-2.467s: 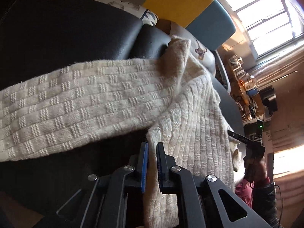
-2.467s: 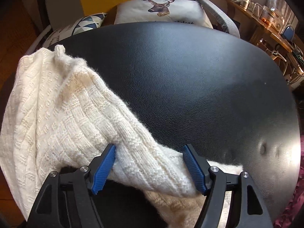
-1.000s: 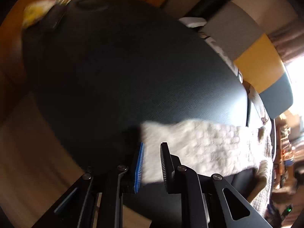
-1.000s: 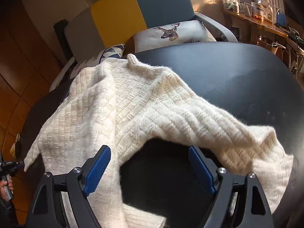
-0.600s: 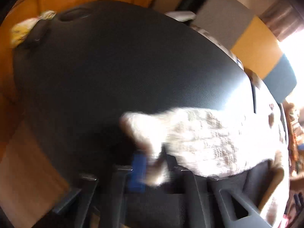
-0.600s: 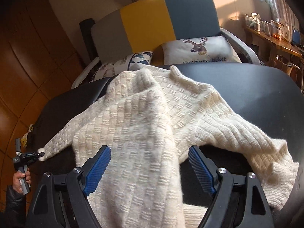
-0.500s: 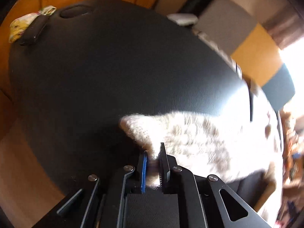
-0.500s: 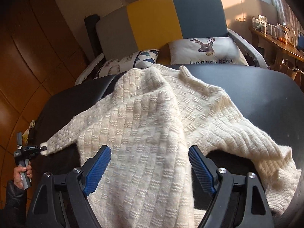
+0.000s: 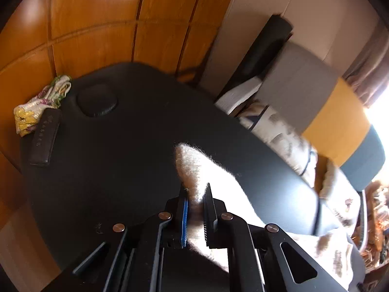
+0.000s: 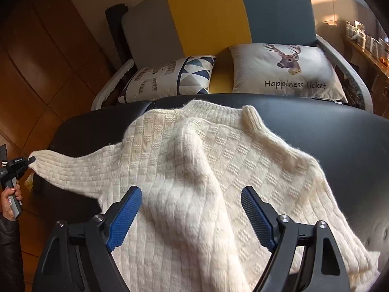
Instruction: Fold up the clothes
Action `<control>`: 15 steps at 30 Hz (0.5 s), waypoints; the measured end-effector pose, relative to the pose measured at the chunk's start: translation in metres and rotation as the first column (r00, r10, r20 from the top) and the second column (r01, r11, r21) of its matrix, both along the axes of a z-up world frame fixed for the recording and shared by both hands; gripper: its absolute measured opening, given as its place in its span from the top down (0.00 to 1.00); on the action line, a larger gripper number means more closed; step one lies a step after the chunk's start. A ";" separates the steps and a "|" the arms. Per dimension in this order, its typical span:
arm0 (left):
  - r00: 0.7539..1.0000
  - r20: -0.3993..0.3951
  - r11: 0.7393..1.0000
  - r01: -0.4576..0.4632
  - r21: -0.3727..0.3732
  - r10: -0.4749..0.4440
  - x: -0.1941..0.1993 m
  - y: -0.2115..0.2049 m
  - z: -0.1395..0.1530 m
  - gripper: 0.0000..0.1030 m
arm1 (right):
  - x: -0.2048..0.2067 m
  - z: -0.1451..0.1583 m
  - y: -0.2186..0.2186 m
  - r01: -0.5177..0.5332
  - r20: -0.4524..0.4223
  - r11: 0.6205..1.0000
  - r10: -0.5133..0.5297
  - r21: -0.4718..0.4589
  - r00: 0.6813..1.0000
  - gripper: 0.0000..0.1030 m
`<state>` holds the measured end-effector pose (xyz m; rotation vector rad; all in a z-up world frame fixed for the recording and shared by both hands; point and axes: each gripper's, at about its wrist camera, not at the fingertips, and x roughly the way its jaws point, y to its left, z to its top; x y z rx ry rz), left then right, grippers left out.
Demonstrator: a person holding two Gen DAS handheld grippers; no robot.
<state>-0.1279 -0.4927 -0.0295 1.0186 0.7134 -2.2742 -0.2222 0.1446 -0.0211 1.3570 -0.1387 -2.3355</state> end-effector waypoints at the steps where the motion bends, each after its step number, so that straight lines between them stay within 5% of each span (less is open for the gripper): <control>1: 1.000 0.024 1.000 -0.004 -0.003 0.004 -0.005 -0.002 -0.006 0.90 | -0.013 -0.003 -0.008 -0.005 0.007 1.000 0.005 0.010 1.000 0.17; 5: 0.995 0.096 0.999 -0.023 -0.023 0.025 -0.007 -0.012 -0.034 0.90 | -0.068 -0.019 -0.028 0.017 0.039 0.999 -0.019 0.049 0.999 0.17; 10: 0.973 0.229 0.996 -0.001 -0.084 0.020 -0.004 -0.016 -0.073 0.90 | -0.128 -0.071 -0.026 0.108 0.180 0.974 -0.145 0.197 0.973 0.25; 15: 0.950 0.309 0.992 -0.001 -0.129 0.041 0.003 -0.021 -0.102 0.90 | -0.155 -0.091 -0.033 0.116 0.126 0.948 -0.159 0.298 0.979 0.20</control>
